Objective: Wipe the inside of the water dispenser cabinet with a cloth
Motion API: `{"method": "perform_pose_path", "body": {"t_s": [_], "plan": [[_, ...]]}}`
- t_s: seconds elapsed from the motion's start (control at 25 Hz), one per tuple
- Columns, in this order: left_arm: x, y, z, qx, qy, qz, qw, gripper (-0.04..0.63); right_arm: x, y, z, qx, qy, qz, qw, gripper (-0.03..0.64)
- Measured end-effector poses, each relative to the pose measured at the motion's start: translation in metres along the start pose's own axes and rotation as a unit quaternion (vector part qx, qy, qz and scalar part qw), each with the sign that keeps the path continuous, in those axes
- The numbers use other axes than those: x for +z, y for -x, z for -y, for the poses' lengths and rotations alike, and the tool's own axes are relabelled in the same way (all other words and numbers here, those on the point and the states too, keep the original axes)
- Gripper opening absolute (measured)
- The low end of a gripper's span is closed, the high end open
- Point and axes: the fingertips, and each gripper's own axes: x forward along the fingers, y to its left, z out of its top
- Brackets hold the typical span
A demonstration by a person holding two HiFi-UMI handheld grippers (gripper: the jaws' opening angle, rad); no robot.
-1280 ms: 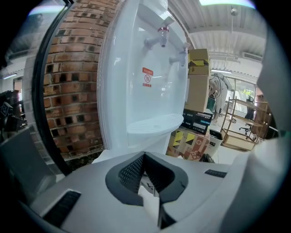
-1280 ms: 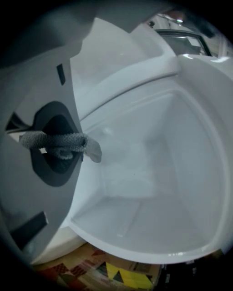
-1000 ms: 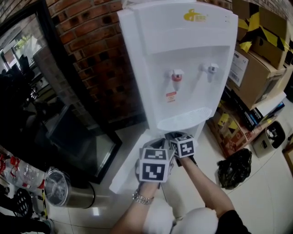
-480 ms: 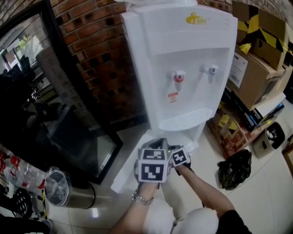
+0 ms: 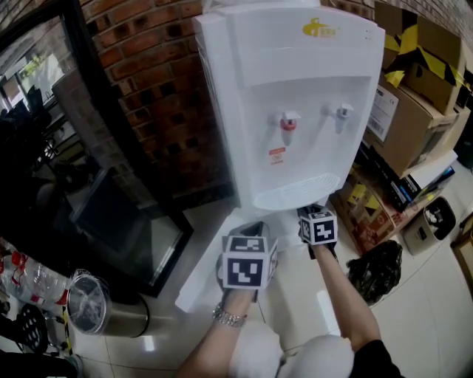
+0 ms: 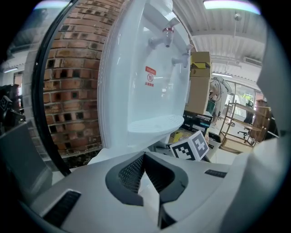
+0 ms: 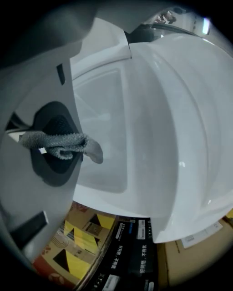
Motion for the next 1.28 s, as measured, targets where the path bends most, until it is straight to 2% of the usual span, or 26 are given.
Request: {"method": "perform_pose_path", "body": {"t_s": [0.16,0.36,0.68,0.88,1.12,1.28], "plan": [[-0.005,-0.004,-0.001,-0.001,-0.002,-0.008,1.0000,0.003,-0.006,-0.005,0.020,-0.019,-0.019,-0.004,1.000,0.020],[-0.004,-0.005,-0.006,0.003,0.000,-0.004,1.0000,0.003,-0.038,-0.017,0.038,-0.037,-0.026,-0.039,0.998,0.020],[-0.010,-0.021,-0.001,0.002,0.000,-0.012,0.9999,0.003,-0.096,-0.030,0.019,-0.014,-0.019,-0.108,0.994,0.020],[-0.018,-0.029,0.006,-0.002,-0.003,-0.027,0.9996,0.003,-0.072,-0.022,0.012,0.009,-0.036,-0.083,0.996,0.020],[-0.021,-0.031,0.007,-0.002,-0.005,-0.033,0.9994,0.003,-0.013,-0.007,0.014,0.016,-0.054,-0.011,0.998,0.020],[-0.020,-0.029,0.005,0.001,-0.006,-0.031,0.9995,0.003,-0.027,-0.016,0.028,0.004,-0.069,-0.020,0.997,0.020]]}}
